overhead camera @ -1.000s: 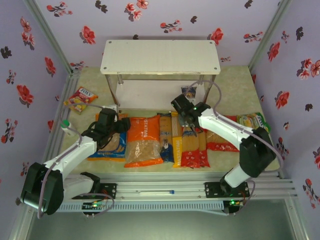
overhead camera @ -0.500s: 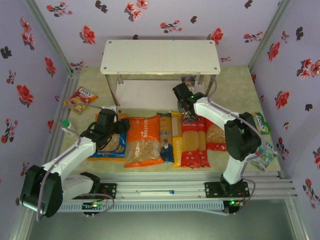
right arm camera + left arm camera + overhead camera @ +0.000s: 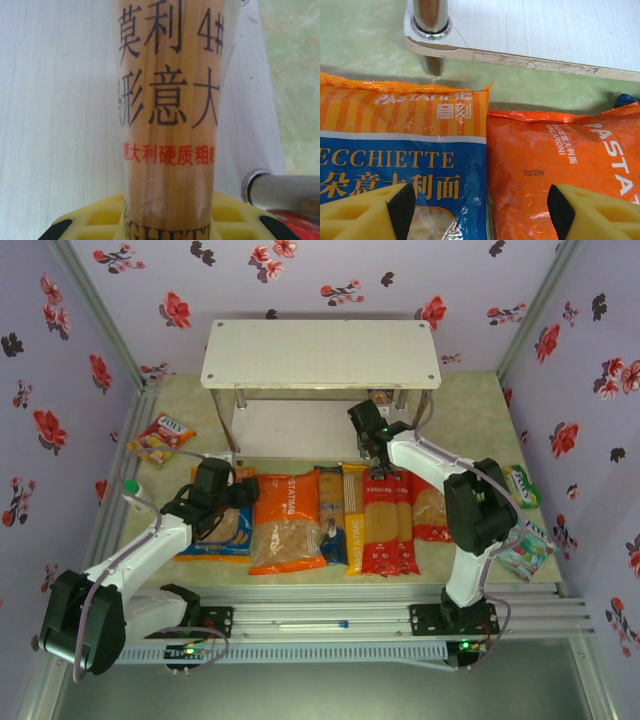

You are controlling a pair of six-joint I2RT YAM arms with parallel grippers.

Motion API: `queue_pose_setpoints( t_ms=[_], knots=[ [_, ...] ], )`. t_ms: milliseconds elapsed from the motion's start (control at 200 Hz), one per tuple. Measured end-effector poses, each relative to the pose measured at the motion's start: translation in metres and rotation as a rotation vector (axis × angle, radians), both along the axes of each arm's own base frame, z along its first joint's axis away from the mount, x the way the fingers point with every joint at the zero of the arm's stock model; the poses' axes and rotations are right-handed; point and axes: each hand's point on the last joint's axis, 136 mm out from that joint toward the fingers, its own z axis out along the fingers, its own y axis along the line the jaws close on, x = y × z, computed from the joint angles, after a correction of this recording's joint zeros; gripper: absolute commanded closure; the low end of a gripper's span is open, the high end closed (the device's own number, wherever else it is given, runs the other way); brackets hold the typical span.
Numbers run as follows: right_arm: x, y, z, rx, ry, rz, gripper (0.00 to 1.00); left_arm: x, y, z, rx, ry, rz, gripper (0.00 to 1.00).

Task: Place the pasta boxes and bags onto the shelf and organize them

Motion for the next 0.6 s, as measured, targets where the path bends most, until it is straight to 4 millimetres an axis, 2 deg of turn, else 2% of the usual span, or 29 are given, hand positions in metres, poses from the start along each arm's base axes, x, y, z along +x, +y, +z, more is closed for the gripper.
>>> queue_pose_setpoints(
  t_ms=[295, 400, 600],
  knots=[
    [0.011, -0.001, -0.001, -0.010, -0.003, -0.002, 0.68, 0.000, 0.000, 0.000, 0.001, 0.001, 0.000, 0.26],
    [0.017, 0.000, -0.008, -0.011, -0.008, -0.005, 0.57, 0.000, 0.000, 0.000, 0.001, 0.001, 0.000, 0.26],
    [0.023, -0.002, -0.012, -0.012, -0.018, -0.017, 0.49, -0.001, 0.000, -0.001, 0.003, 0.004, 0.000, 0.26]
  ],
)
